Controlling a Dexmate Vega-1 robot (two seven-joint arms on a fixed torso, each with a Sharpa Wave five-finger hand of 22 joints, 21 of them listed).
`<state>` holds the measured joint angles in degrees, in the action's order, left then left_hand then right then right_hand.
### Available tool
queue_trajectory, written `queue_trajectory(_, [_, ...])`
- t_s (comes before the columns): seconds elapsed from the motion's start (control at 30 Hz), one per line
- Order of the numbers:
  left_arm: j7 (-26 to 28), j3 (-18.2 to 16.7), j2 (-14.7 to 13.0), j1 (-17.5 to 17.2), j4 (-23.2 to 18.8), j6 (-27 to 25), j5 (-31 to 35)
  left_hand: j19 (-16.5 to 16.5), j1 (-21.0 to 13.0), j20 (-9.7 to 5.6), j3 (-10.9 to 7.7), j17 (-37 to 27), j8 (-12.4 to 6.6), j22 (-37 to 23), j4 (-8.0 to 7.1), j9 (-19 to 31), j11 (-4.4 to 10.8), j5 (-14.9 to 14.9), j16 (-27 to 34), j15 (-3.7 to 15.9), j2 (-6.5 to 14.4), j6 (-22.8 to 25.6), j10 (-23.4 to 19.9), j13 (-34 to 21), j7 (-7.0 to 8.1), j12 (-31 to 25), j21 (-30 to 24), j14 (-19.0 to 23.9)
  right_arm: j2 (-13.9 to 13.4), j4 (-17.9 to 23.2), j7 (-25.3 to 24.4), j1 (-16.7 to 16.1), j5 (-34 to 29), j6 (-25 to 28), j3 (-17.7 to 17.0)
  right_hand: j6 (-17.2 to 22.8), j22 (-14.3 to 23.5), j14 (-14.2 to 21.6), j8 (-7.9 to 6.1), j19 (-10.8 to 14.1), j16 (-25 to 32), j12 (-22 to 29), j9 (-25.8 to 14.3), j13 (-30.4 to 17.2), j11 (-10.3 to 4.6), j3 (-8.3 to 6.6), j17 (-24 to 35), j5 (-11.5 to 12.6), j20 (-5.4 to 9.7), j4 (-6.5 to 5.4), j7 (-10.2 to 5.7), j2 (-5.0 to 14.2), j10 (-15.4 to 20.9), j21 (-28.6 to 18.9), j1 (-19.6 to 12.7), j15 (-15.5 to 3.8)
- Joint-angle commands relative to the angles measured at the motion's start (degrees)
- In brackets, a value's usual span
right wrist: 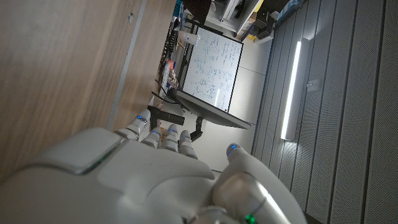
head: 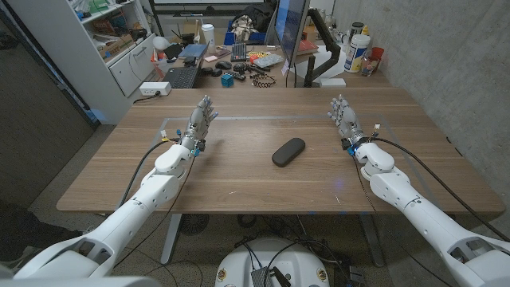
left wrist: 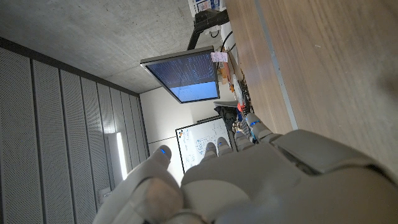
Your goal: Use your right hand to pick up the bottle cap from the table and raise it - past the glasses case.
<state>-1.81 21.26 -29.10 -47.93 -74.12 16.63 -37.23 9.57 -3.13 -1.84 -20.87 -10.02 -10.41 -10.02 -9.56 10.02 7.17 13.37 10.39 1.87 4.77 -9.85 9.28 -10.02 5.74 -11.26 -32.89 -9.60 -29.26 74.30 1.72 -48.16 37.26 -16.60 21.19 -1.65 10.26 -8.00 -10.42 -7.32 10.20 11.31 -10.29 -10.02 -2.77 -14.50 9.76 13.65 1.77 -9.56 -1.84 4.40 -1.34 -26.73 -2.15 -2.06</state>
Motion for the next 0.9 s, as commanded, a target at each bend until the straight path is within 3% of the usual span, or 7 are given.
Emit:
queue_trajectory(0.03, [-0.5,0.1,0.4,0.3,1.0,0.4,-0.2,4.2,0.0,-7.79,-0.28,-0.2,-0.23,-0.3,0.03,0.2,-0.02,0.2,0.2,5.41,3.8,-2.3,0.6,-0.2,0.18,-0.2,-0.3,-3.5,-1.0,0.4,-0.2,-0.4,-0.9,0.1,0.1,0.3,0.2,1.0,-0.47,1.9,0.7,0.4,-0.1,-0.3,0.62,-0.67,0.2,0.2,6.85,-0.01,-0.86,5.15,0.5,-0.9,0.0,-2.07])
queue_trajectory(0.1, [-0.6,0.1,0.4,0.3,1.1,0.4,-0.2,4.2,0.0,-7.77,-0.28,-0.2,-0.22,-0.3,0.02,0.2,-0.05,0.2,0.2,5.4,3.8,-2.4,0.6,-0.2,0.17,-0.2,-0.3,-3.5,-1.2,0.7,-0.1,-0.5,-0.9,0.1,0.0,0.6,0.4,2.3,-0.55,3.1,0.9,0.4,-0.1,-0.3,1.09,-0.69,0.2,0.1,5.87,0.04,-1.36,4.79,0.7,-1.3,0.1,-0.92])
queue_trajectory(0.2, [-0.7,0.2,0.5,0.4,1.2,0.4,-0.2,4.2,0.0,-7.69,-0.29,-0.2,-0.2,-0.3,0.01,0.2,-0.06,0.2,0.2,5.41,3.8,-2.4,0.7,-0.2,0.14,-0.2,-0.2,-3.5,-1.5,1.0,0.2,-0.8,-0.7,-0.1,-0.2,1.1,0.6,4.0,-0.68,4.7,0.9,0.8,-0.2,-0.3,1.95,-0.93,-0.1,-0.1,3.19,1.19,-1.73,3.72,1.9,-1.7,-1.0,-0.06])
queue_trajectory(0.27, [-0.8,0.2,0.5,0.5,1.4,0.4,-0.2,4.2,0.0,-7.65,-0.3,-0.2,-0.21,-0.3,0.01,0.2,-0.13,0.2,0.2,5.34,3.8,-2.4,0.7,-0.2,0.07,-0.2,-0.2,-3.5,-1.9,1.5,-0.5,-1.1,-1.6,-0.3,-0.2,1.6,0.8,5.9,-0.74,5.0,1.0,1.1,-0.3,-0.4,2.9,-1.15,-0.1,-0.5,1.3,2.11,-1.94,3.08,2.9,-1.6,-2.0,2.27])
queue_trajectory(0.37, [-1.1,0.3,0.6,0.7,1.6,0.4,-0.2,4.1,0.1,-7.63,-0.3,-0.2,-0.23,-0.3,0.0,0.2,-0.28,0.2,0.2,5.29,3.8,-2.4,0.5,-0.2,0.03,-0.2,-0.1,-3.4,-3.5,2.5,-1.0,-1.3,-3.7,-0.5,0.1,2.6,0.8,7.4,-1.02,5.2,1.2,1.4,-0.3,-0.5,4.04,-1.16,0.0,-0.9,-0.48,3.05,-1.76,2.18,4.0,-1.5,-3.0,4.01])
queue_trajectory(0.53, [-1.4,0.4,0.7,1.0,2.0,0.5,-0.2,4.1,0.1,-7.52,-0.31,-0.2,-0.29,-0.3,0.01,0.2,-0.29,0.2,0.2,5.23,3.8,-2.3,0.5,-0.2,0.02,-0.2,-0.1,-3.4,-6.3,4.9,-2.4,-1.9,-7.1,-0.2,0.3,3.2,0.8,8.0,-1.19,5.1,1.1,1.7,-0.3,-0.5,4.61,-1.36,0.0,-1.2,-1.12,3.7,-1.74,1.96,4.9,-1.3,-3.7,4.35])
queue_trajectory(0.9, [-2.0,0.5,0.9,1.3,2.9,0.8,-0.3,4.0,0.0,-7.22,-0.34,-0.2,-0.44,-0.3,0.04,0.3,-0.53,0.3,0.3,5.06,3.7,-1.9,0.3,-0.3,0.0,-0.2,0.1,-3.2,-11.7,9.5,-4.8,-3.2,-13.7,1.3,0.4,4.7,0.7,8.9,-1.56,4.9,1.0,1.7,-0.3,-0.5,4.37,-1.94,0.0,-1.6,-1.82,4.71,-1.78,2.14,5.5,-1.0,-5.0,4.62])
